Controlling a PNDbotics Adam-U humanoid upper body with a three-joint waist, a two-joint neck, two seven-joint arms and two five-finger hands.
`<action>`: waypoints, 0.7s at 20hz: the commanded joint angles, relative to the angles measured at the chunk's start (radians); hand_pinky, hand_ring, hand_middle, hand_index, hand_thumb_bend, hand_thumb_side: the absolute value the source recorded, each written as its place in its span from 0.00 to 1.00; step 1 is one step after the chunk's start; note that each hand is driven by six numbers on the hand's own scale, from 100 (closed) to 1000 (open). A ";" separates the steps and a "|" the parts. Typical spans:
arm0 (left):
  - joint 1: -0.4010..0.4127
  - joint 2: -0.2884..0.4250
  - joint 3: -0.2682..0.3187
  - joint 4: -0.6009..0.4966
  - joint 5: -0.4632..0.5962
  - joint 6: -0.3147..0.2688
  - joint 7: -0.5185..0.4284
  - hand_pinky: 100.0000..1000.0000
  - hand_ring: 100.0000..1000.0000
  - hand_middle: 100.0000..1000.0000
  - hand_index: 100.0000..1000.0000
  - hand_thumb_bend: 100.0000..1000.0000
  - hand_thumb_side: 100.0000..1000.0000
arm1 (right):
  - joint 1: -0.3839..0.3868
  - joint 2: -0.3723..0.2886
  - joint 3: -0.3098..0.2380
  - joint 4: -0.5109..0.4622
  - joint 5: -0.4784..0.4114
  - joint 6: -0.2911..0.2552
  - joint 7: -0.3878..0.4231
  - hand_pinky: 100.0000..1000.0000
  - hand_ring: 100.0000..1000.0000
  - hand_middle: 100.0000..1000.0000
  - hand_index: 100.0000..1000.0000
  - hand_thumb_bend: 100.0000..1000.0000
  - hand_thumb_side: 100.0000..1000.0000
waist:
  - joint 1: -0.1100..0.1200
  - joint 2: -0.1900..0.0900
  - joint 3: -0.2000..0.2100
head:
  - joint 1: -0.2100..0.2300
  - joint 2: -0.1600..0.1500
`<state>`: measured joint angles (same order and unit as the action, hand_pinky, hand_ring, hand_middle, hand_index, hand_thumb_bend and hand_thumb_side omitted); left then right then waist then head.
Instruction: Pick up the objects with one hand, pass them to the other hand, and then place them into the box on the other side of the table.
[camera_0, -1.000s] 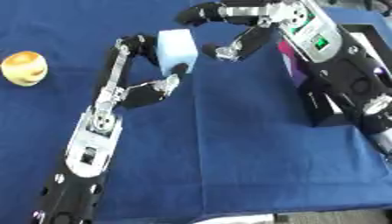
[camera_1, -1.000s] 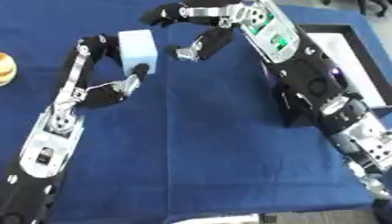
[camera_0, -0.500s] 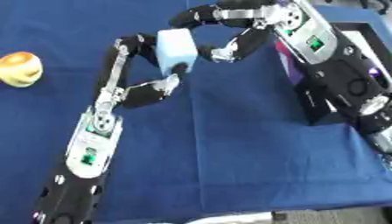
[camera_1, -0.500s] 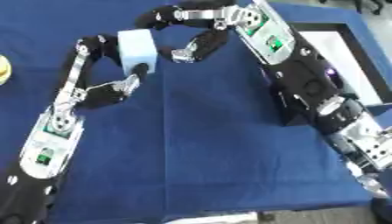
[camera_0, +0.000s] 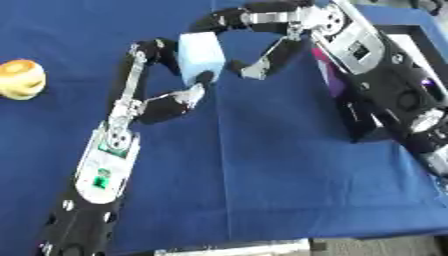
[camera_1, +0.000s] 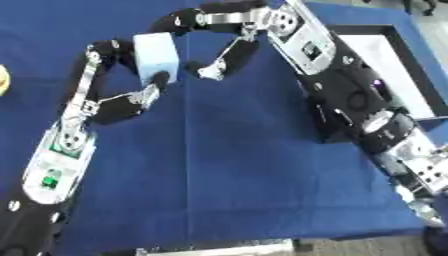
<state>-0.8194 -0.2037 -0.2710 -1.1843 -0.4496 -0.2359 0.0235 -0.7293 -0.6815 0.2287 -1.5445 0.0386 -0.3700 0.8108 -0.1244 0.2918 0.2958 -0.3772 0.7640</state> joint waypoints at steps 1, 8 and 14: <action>-0.020 -0.016 0.003 -0.019 -0.007 0.000 0.009 0.68 0.38 0.28 0.50 0.00 0.20 | -0.010 -0.025 -0.006 -0.026 -0.013 -0.093 0.096 0.98 1.00 1.00 1.00 0.00 0.07 | -0.011 -0.002 -0.003 | -0.005 0.006; -0.019 -0.019 0.001 -0.019 -0.012 0.002 0.014 0.68 0.37 0.28 0.50 0.00 0.20 | -0.010 -0.022 0.003 -0.029 -0.016 -0.098 0.096 0.98 1.00 1.00 1.00 0.00 0.29 | -0.012 0.002 -0.003 | -0.010 0.006; -0.019 -0.020 0.004 -0.017 -0.019 0.002 0.020 0.68 0.37 0.28 0.50 0.00 0.20 | -0.011 -0.021 0.004 -0.028 -0.016 -0.103 0.096 0.98 1.00 1.00 1.00 0.00 0.47 | -0.014 0.005 -0.003 | -0.010 0.006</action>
<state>-0.8194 -0.2048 -0.2683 -1.1841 -0.4660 -0.2320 0.0383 -0.7288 -0.6815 0.2417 -1.5539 0.0305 -0.3708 0.8100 -0.1284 0.3022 0.2951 -0.3823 0.7641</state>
